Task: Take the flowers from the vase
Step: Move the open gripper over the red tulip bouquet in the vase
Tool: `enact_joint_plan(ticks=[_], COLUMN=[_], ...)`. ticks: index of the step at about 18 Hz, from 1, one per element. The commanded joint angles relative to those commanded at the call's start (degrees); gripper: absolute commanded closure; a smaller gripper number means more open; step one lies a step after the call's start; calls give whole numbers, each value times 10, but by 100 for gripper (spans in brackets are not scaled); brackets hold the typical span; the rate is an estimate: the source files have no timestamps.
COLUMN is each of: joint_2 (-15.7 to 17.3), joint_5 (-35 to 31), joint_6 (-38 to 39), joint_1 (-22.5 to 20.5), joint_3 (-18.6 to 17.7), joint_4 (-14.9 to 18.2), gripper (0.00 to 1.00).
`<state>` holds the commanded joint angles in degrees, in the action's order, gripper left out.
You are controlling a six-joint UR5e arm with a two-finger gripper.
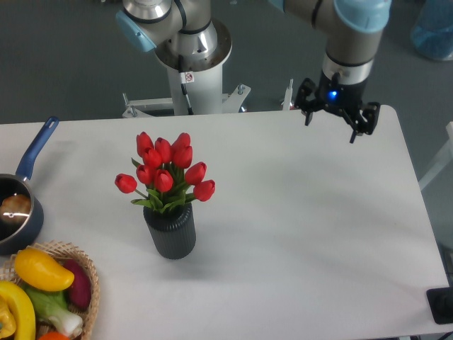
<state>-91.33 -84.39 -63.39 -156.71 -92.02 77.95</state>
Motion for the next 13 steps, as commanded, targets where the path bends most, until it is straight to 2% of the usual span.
enact_joint_plan(ticks=[4, 7, 10, 13], joint_2=[43, 63, 71, 67], joint_5=[56, 94, 127, 128], joint_6=[61, 124, 200, 238], joint_1=[7, 29, 55, 86], joint_3=[0, 3, 12, 11], joint_4=[33, 35, 33, 32], gripper=[0, 0, 0, 0])
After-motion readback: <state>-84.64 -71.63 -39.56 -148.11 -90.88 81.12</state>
